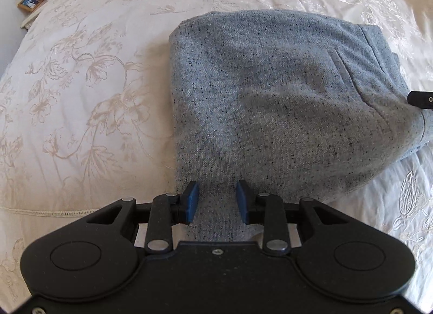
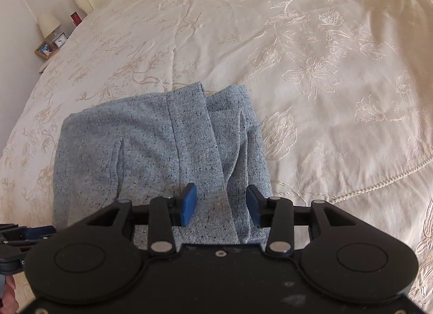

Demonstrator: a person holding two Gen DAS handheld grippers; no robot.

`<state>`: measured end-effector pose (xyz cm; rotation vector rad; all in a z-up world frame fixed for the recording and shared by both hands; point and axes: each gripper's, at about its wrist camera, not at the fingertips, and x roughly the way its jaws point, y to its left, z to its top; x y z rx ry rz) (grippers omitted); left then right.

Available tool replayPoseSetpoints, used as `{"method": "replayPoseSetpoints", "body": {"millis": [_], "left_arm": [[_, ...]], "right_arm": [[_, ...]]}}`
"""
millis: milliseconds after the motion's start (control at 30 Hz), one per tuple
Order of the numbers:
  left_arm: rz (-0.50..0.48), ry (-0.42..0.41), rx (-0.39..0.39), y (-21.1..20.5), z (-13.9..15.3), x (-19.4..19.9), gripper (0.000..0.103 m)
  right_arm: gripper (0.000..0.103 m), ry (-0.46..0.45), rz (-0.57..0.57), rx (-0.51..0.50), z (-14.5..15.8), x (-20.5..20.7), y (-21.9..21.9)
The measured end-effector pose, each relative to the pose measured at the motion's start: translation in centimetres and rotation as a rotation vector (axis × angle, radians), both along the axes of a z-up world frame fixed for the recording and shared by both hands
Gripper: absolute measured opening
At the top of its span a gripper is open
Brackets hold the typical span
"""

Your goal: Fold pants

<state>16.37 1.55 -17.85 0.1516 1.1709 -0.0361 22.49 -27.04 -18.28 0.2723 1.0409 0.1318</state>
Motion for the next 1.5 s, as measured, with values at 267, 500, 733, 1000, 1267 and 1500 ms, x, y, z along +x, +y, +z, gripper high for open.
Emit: {"method": "replayPoseSetpoints", "body": {"millis": [267,500,733,1000,1267,1500], "left_arm": [[0.063,-0.091,-0.022,1.6,4.0,-1.4,0.041],[0.063,-0.109,-0.070,2.7,4.6,1.5,0.041],[0.026,-0.032,-0.096,2.0,1.7,4.8,0.042],[0.011,0.010,-0.061,1.7,-2.0,6.4,0.064],[0.115,0.018,-0.173,4.6,-3.3,7.0,0.088],[0.177,0.049,-0.283,4.3,-3.0,7.3,0.048]], "right_arm": [[0.044,-0.070,-0.003,0.045,3.7,-0.6,-1.2],[0.046,-0.065,0.013,0.067,3.7,-0.3,-2.1],[0.047,0.015,-0.012,0.087,1.2,2.7,-2.6],[0.048,0.059,0.045,0.019,-2.1,5.5,-1.8],[0.055,0.022,0.036,0.043,-4.5,6.4,-2.1],[0.057,0.056,-0.030,0.133,-5.3,6.7,-3.2]]}}
